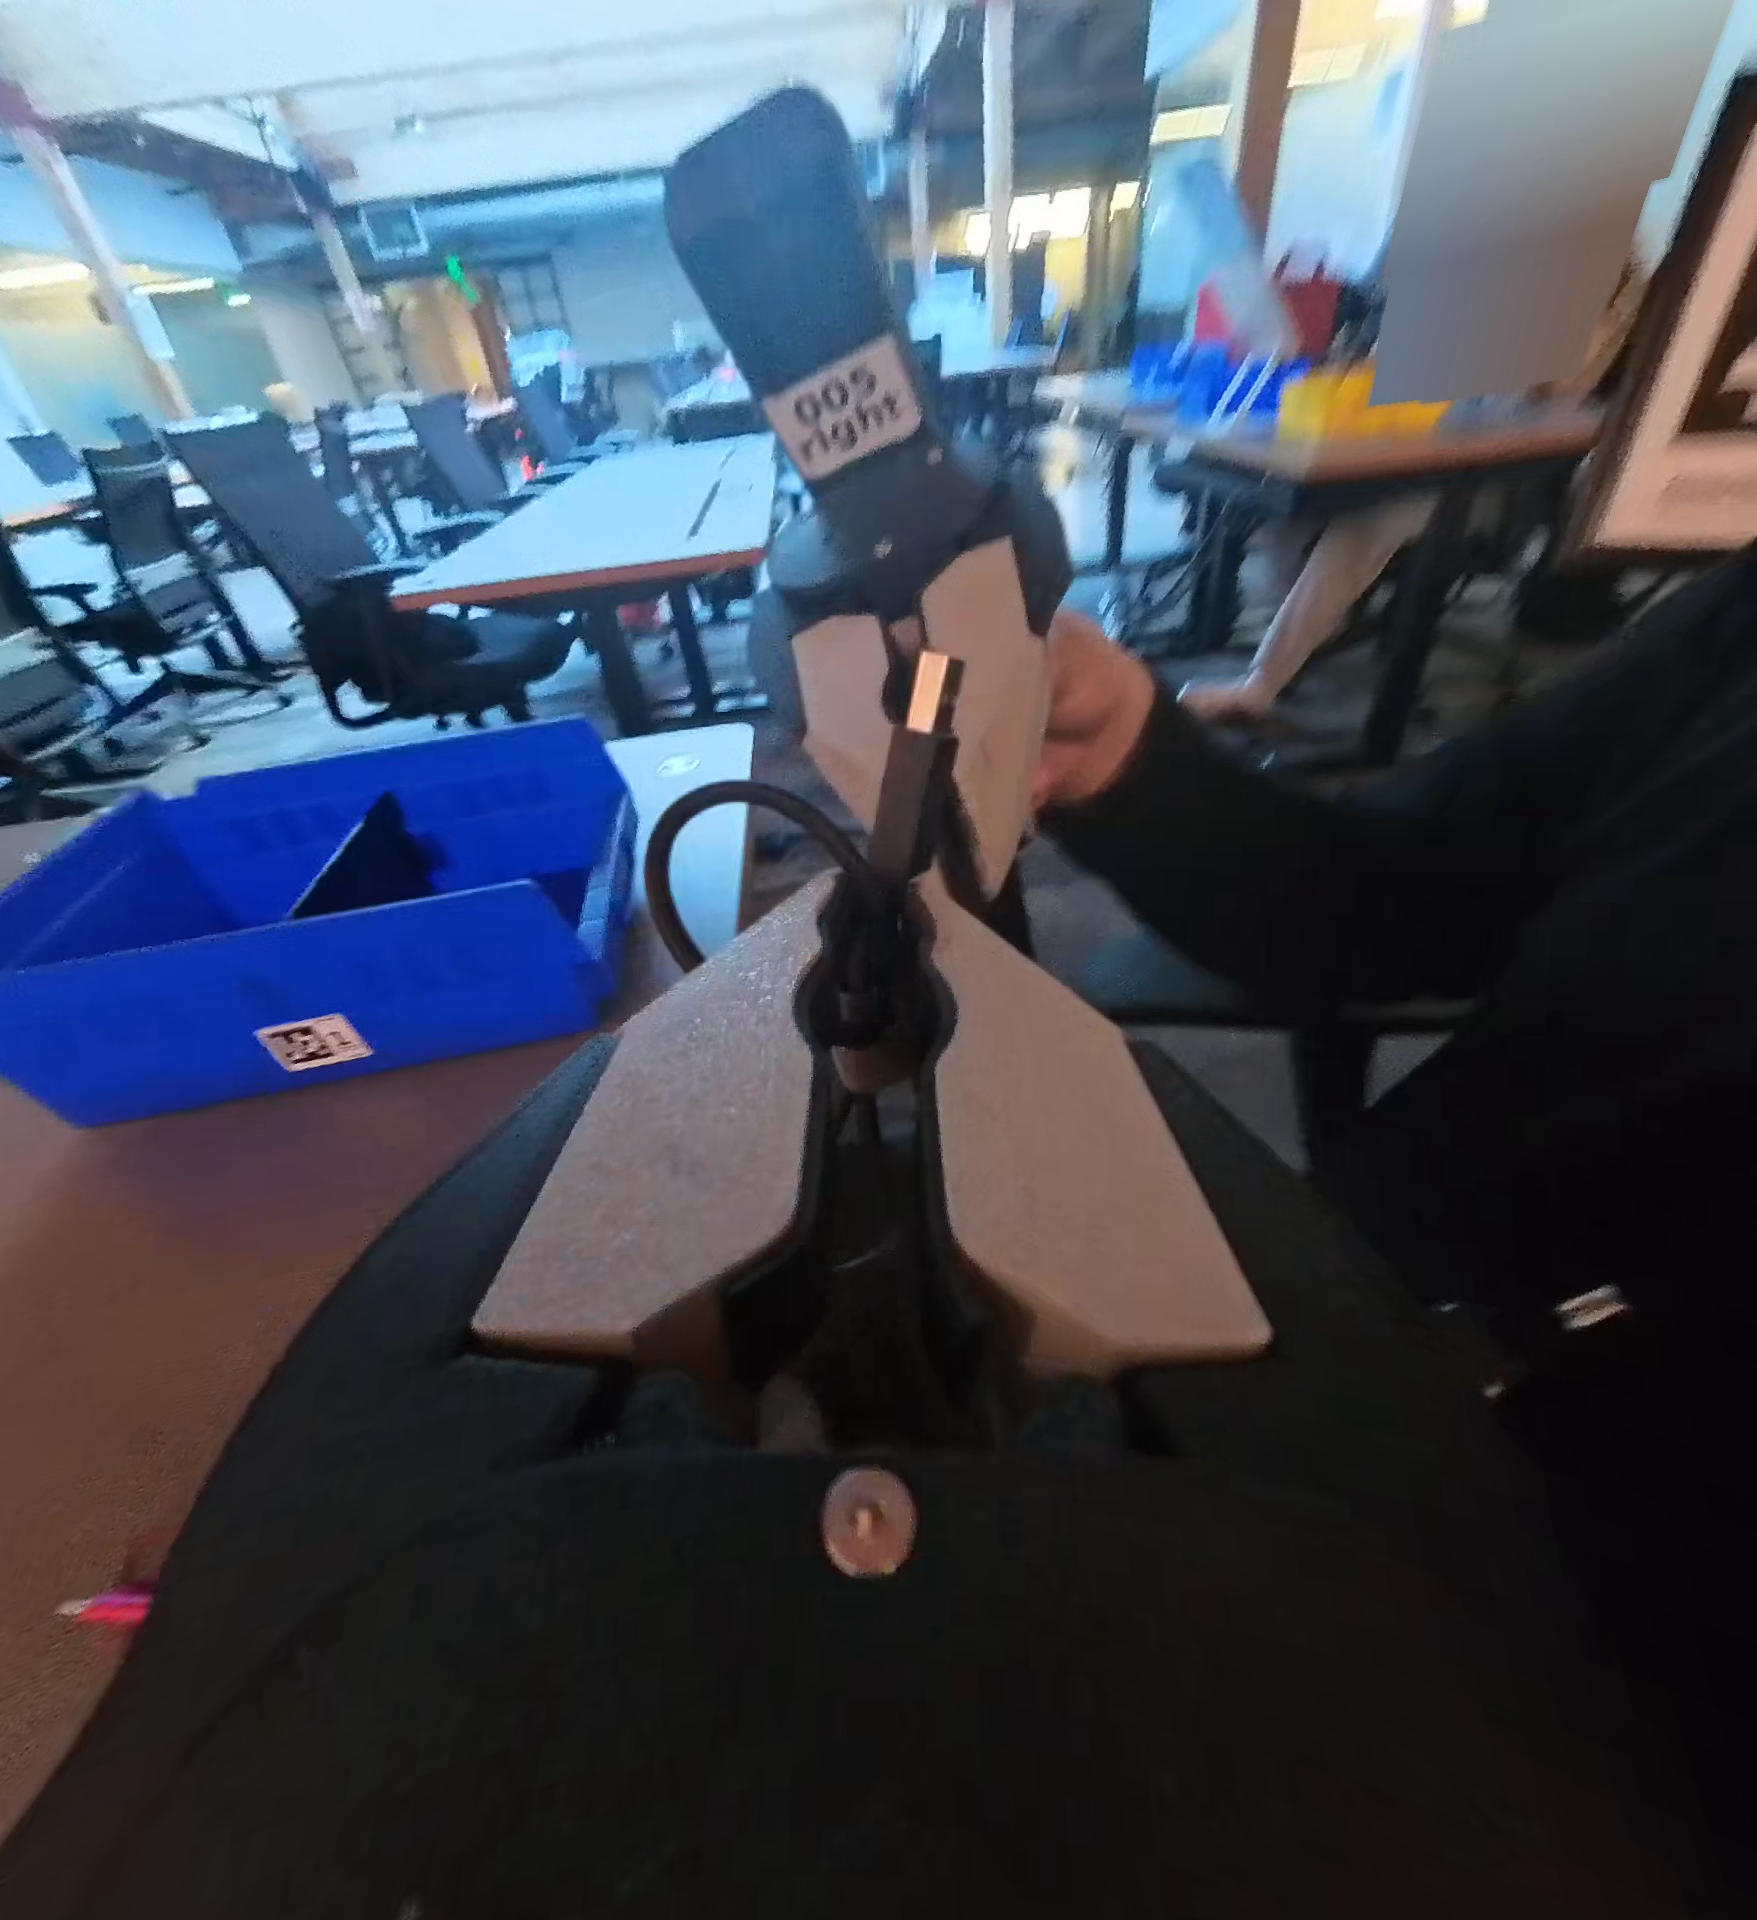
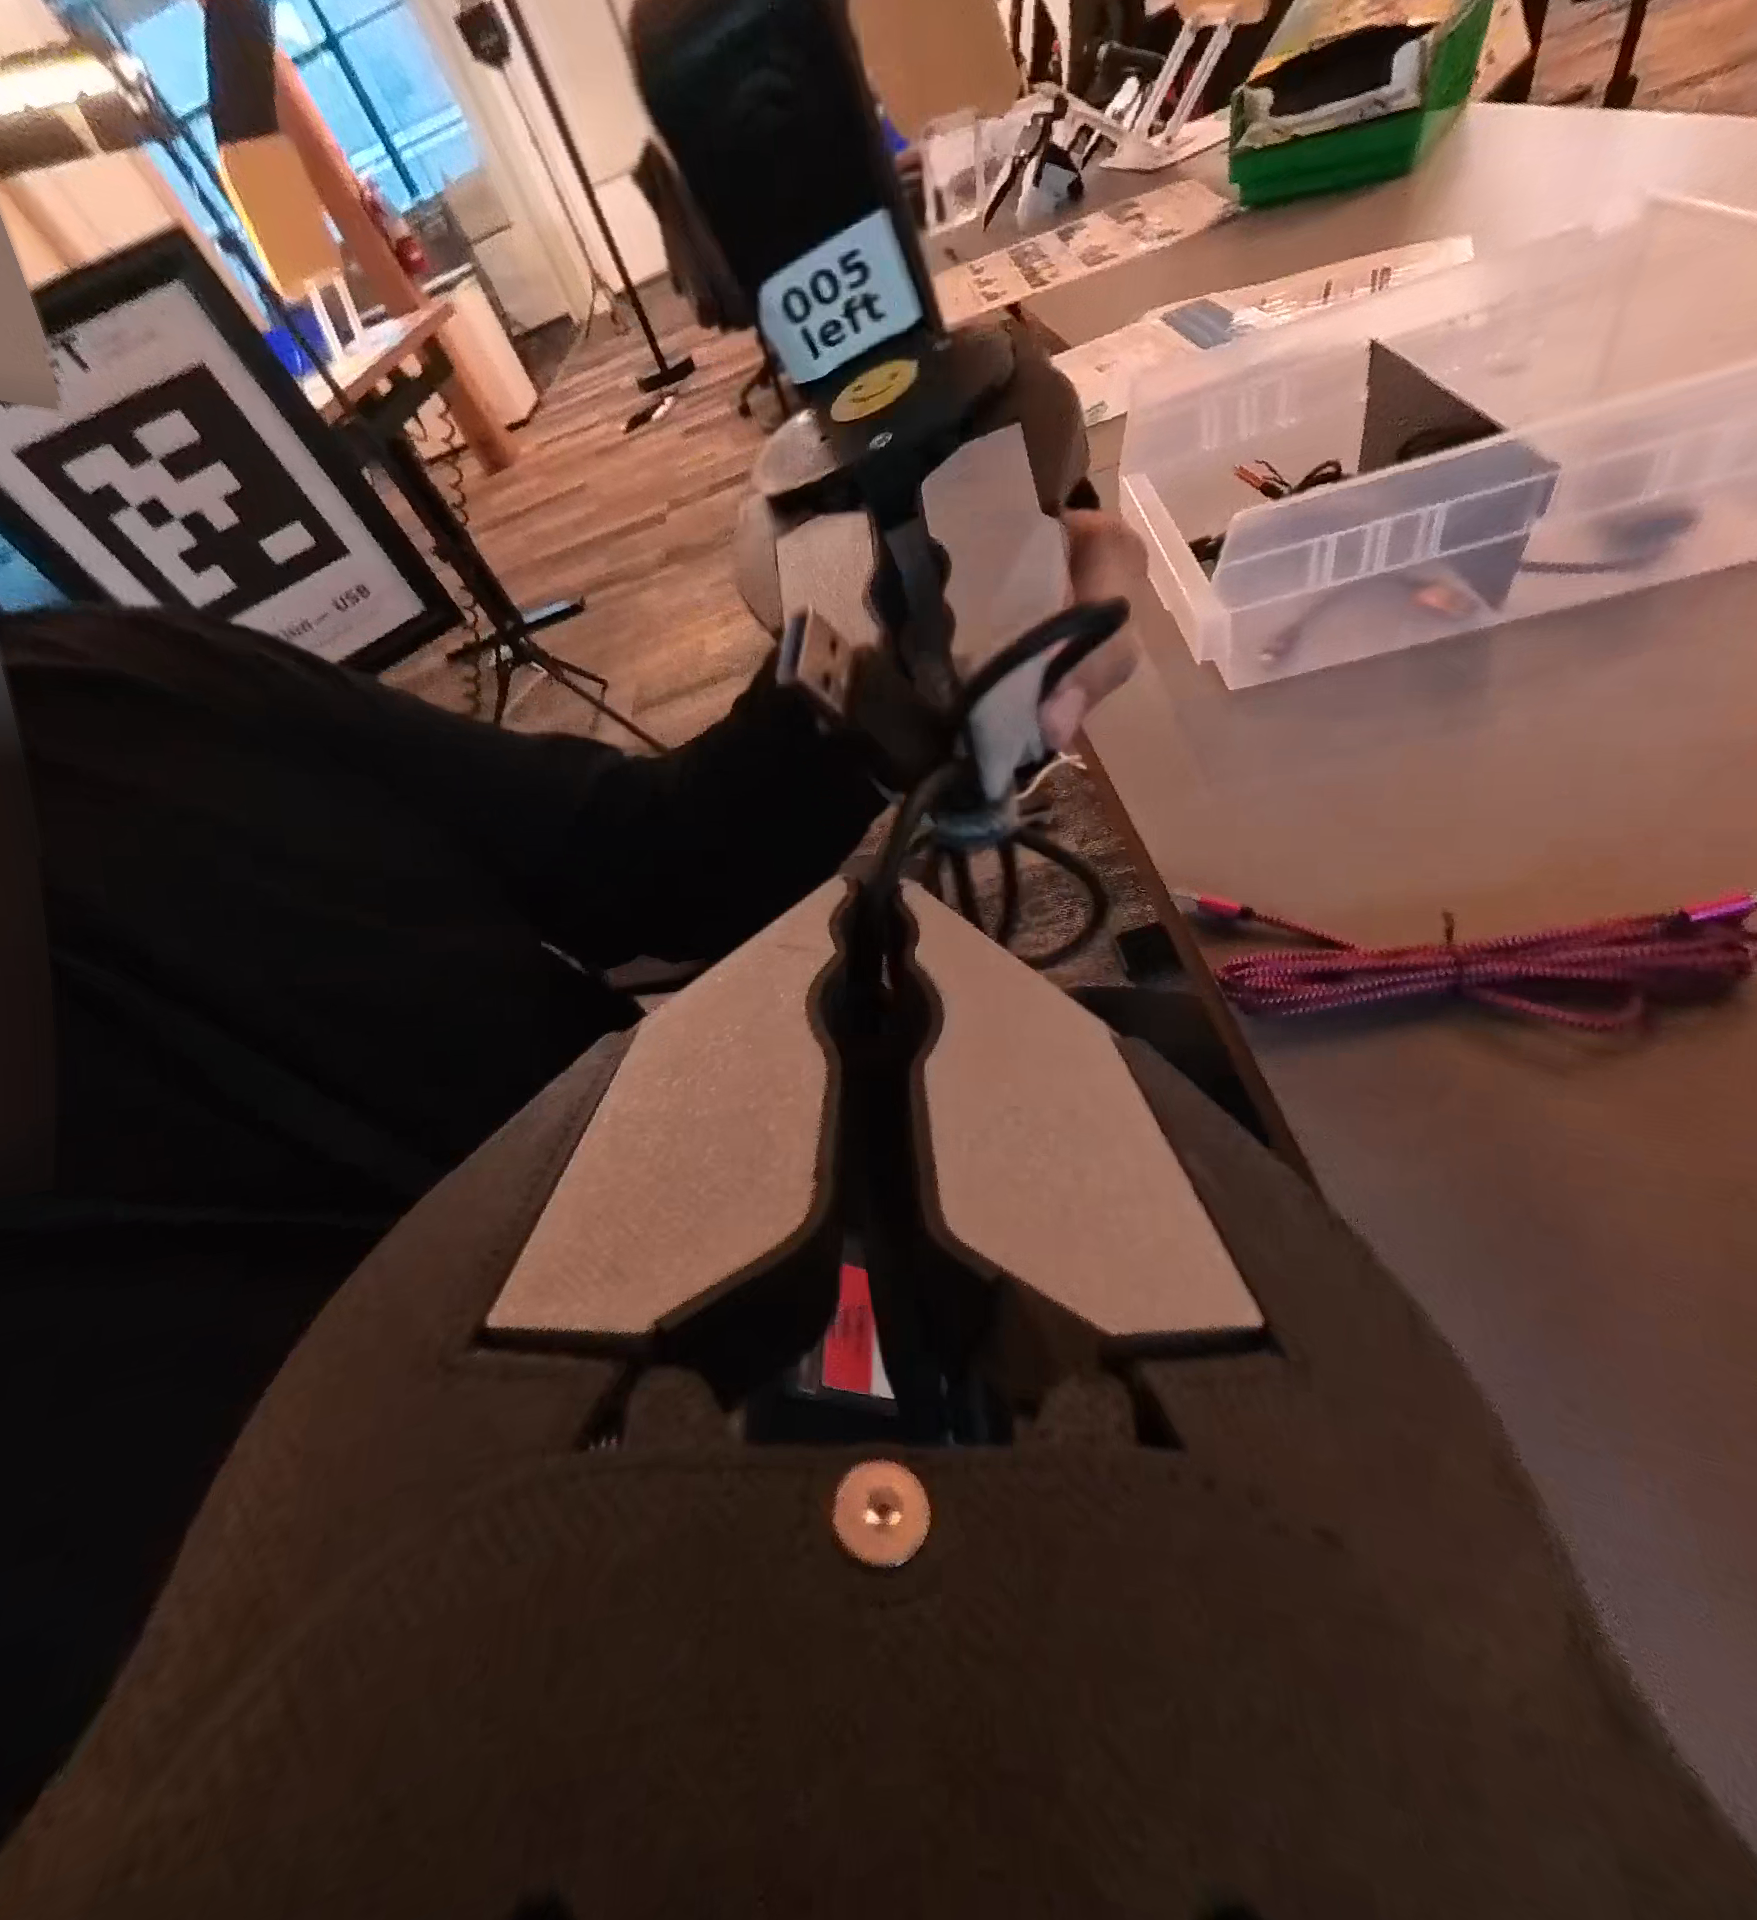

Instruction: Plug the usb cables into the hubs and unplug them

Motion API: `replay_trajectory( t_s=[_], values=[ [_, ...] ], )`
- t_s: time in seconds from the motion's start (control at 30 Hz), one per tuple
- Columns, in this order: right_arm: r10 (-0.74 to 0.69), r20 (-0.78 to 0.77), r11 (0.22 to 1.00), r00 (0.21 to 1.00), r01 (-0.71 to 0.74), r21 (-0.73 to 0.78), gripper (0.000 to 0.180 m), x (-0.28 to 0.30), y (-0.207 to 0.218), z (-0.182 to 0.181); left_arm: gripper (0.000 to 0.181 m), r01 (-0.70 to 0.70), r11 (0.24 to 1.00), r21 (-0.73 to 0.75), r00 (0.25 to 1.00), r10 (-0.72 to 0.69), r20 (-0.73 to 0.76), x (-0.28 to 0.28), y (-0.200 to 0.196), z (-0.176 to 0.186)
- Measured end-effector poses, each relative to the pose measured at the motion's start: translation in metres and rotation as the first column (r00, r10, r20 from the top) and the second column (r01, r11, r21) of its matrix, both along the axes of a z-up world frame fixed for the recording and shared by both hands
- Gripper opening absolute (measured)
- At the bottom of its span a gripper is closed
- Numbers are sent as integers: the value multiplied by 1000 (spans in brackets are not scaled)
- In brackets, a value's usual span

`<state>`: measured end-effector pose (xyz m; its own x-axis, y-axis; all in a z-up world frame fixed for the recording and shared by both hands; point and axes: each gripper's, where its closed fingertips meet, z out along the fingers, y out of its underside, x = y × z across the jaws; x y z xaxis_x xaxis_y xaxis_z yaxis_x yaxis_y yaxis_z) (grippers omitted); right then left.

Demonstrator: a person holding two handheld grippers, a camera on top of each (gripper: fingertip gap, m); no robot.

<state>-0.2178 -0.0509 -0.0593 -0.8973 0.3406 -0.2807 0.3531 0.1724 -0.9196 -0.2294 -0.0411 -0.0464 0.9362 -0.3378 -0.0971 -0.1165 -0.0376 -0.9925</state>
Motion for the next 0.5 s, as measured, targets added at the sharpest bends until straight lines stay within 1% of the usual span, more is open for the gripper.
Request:
replay_trajectory(
  t_s=[0.07,0.2,0.3,0.33,0.4,0.43,0.5],
  values=[
    [22,-24,999,999,-21,35,0,-4,-7,-3,6,5,1000,22,997,-6,72,-2,-10,5],
    [17,-58,990,998,-8,144,0,-20,-19,-18,6,-108,994,5,990,107,93,-13,-23,1],
    [15,-89,970,996,8,244,1,-30,-22,-29,6,-241,969,-45,970,242,34,-24,-29,-9],
    [8,-118,961,993,25,276,7,-34,-20,-31,6,-293,954,-67,956,293,-1,-29,-31,-14],
    [-23,-199,950,980,84,302,29,-42,-14,-24,6,-357,929,-98,934,352,-67,-34,-35,-22],
    [-32,-236,951,971,102,292,29,-44,-11,-18,6,-370,923,-108,928,363,-80,-34,-37,-25],
    [-5,-289,967,957,78,242,30,-38,-12,-3,6,-377,917,-128,926,369,-83,-33,-38,-29]
  ],
)
